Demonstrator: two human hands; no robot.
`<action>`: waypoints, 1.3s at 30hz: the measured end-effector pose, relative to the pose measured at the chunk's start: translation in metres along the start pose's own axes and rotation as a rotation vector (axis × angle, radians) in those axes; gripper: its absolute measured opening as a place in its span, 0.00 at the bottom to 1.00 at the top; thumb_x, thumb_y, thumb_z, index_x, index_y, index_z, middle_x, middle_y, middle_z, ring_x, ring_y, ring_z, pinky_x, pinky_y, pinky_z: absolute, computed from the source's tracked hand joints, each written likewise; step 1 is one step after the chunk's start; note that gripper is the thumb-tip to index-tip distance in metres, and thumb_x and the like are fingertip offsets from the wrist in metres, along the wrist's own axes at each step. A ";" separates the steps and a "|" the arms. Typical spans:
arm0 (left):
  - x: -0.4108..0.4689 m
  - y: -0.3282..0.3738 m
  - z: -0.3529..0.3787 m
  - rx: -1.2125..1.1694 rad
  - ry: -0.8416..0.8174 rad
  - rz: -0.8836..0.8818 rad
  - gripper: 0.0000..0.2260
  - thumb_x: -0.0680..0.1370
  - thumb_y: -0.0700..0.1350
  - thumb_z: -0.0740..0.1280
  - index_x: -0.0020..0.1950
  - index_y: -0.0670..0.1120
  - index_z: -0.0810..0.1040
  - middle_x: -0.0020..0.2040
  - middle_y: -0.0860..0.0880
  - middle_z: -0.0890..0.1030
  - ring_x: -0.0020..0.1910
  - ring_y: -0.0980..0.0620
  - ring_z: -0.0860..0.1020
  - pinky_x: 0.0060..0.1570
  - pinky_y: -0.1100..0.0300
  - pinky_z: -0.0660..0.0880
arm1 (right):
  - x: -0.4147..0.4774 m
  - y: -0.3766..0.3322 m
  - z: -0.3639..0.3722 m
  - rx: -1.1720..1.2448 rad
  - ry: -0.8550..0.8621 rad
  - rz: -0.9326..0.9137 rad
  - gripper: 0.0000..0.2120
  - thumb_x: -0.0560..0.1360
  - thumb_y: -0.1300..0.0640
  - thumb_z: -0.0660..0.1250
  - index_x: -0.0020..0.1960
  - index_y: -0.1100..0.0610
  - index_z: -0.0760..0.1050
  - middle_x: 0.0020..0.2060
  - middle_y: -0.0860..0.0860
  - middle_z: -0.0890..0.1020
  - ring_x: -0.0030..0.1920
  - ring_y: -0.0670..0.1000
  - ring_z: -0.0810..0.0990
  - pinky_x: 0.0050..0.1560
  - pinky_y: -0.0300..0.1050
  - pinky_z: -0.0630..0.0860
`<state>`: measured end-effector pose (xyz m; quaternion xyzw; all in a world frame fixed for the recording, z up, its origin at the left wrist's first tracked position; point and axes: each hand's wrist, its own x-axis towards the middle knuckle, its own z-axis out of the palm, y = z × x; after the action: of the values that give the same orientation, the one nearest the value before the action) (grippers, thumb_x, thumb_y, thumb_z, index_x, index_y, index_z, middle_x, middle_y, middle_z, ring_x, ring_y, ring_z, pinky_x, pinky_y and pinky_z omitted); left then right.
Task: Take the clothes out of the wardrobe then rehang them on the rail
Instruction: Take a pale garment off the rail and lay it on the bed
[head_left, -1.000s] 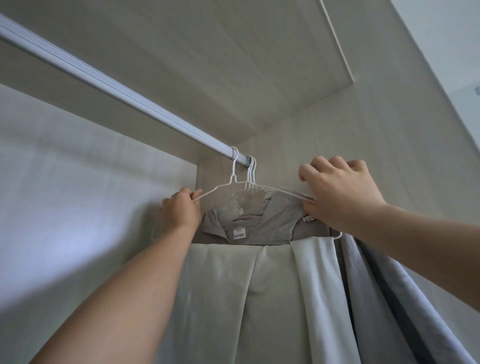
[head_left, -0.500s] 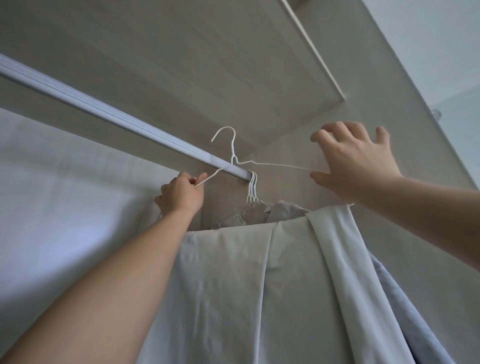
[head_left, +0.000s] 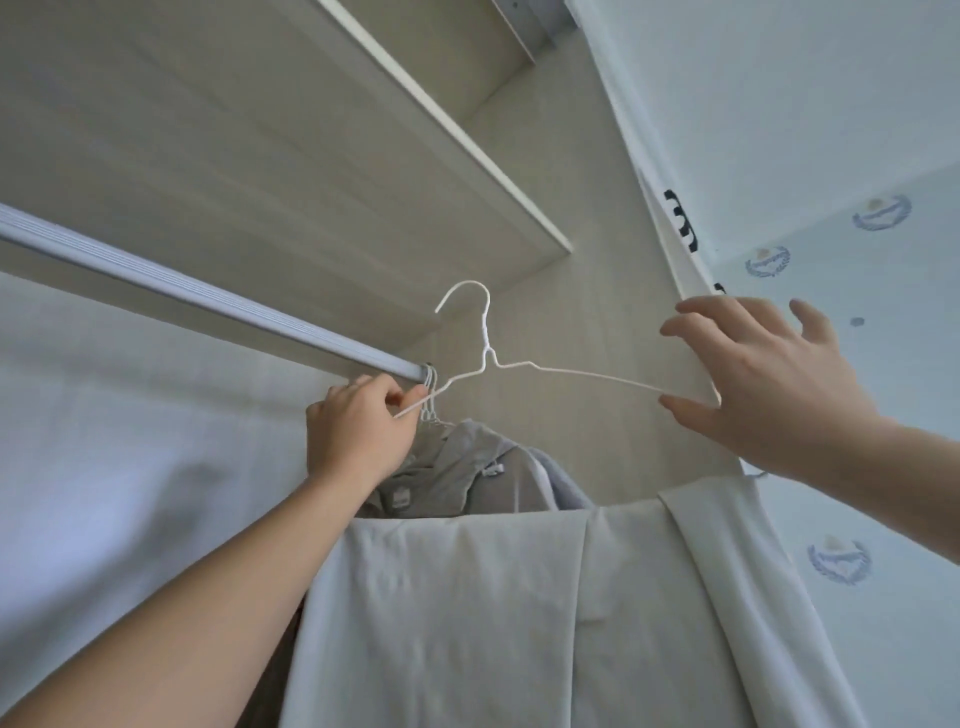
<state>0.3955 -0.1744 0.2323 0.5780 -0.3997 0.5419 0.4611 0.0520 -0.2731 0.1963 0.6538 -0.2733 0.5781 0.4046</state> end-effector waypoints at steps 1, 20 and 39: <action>-0.007 0.013 -0.001 0.004 0.004 0.042 0.17 0.79 0.62 0.62 0.39 0.51 0.76 0.45 0.50 0.81 0.49 0.40 0.77 0.48 0.51 0.70 | -0.011 0.012 -0.006 -0.005 -0.014 0.001 0.29 0.68 0.43 0.74 0.65 0.52 0.72 0.65 0.50 0.74 0.66 0.58 0.72 0.65 0.70 0.63; -0.165 0.380 0.017 -0.265 -0.070 0.443 0.26 0.71 0.58 0.68 0.67 0.52 0.72 0.80 0.46 0.57 0.79 0.39 0.51 0.73 0.39 0.46 | -0.205 0.279 -0.182 -0.294 -0.485 0.235 0.46 0.72 0.45 0.69 0.78 0.39 0.41 0.78 0.44 0.36 0.79 0.53 0.40 0.73 0.70 0.47; -0.450 0.784 -0.009 -0.900 -0.635 0.540 0.50 0.71 0.64 0.70 0.81 0.52 0.42 0.81 0.50 0.36 0.79 0.43 0.33 0.74 0.35 0.38 | -0.453 0.439 -0.471 -0.780 -0.859 0.832 0.58 0.67 0.46 0.75 0.76 0.36 0.30 0.75 0.42 0.27 0.78 0.53 0.33 0.69 0.77 0.45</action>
<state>-0.4029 -0.3834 -0.1373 0.3381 -0.8395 0.2187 0.3648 -0.6448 -0.1549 -0.1511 0.4728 -0.8223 0.2359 0.2112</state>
